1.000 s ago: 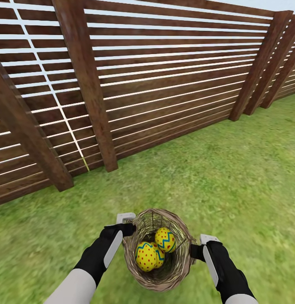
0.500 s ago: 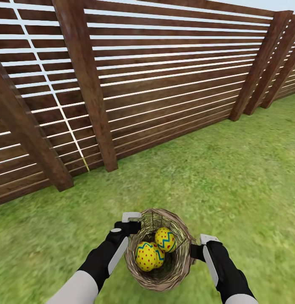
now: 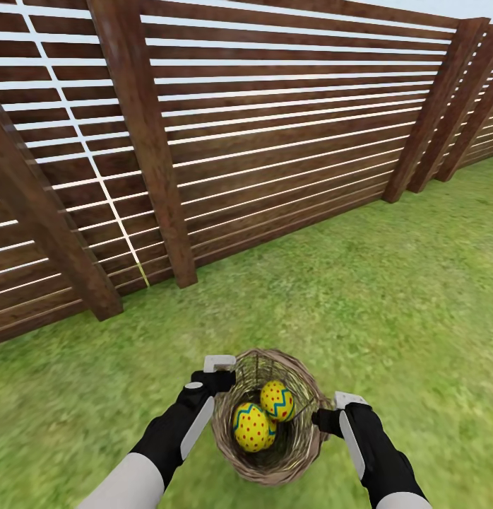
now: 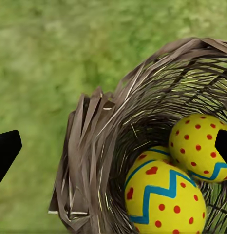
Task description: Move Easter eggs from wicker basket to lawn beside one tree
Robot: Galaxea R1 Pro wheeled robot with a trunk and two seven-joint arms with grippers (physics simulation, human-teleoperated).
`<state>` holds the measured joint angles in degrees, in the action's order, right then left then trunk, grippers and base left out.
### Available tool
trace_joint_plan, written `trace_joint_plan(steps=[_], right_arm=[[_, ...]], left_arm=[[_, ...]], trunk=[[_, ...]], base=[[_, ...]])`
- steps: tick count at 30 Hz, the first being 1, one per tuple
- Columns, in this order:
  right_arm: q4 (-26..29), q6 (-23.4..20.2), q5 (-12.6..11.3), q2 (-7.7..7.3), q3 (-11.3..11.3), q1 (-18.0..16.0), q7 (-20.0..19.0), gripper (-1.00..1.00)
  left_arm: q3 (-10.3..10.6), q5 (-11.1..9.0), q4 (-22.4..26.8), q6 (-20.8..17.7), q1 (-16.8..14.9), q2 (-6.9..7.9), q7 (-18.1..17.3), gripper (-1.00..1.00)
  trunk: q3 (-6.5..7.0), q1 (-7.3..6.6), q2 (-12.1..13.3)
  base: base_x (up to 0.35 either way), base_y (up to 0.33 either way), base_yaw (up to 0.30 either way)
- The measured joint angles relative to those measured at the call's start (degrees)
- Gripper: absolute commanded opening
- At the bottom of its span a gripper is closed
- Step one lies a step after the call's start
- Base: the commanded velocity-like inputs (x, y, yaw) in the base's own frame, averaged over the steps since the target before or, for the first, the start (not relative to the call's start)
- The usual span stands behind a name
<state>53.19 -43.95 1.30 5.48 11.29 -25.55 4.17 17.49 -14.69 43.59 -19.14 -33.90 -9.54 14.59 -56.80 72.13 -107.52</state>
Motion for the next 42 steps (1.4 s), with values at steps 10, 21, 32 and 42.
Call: trace_joint_plan(steps=[10,21,32,42], right_arm=[[0.0,0.0,0.0,0.00,0.0,0.0,0.0,1.00],[0.0,0.0,0.0,0.00,0.0,0.0,0.0,1.00],[0.1,0.0,0.0,0.00,0.0,0.0,0.0,1.00],[0.1,0.0,0.0,0.00,0.0,0.0,0.0,1.00]], left_arm=[[-0.1,0.1,0.0,0.0,0.0,0.03,0.1,1.00],[-0.3,0.1,-2.9,0.1,0.0,0.17,0.1,1.00],[-0.4,0.2,-7.4,2.2,0.0,0.17,0.1,1.00],[-0.5,0.2,-7.4,2.6,0.0,0.34,0.1,1.00]], trunk=[[-0.54,0.66,-1.2],[-0.90,1.10,-2.0],[-0.90,1.10,-2.0],[-0.90,1.10,-2.0]], base=[[0.000,0.000,0.000],[0.000,0.000,0.000],[0.000,0.000,0.000],[0.000,0.000,0.000]])
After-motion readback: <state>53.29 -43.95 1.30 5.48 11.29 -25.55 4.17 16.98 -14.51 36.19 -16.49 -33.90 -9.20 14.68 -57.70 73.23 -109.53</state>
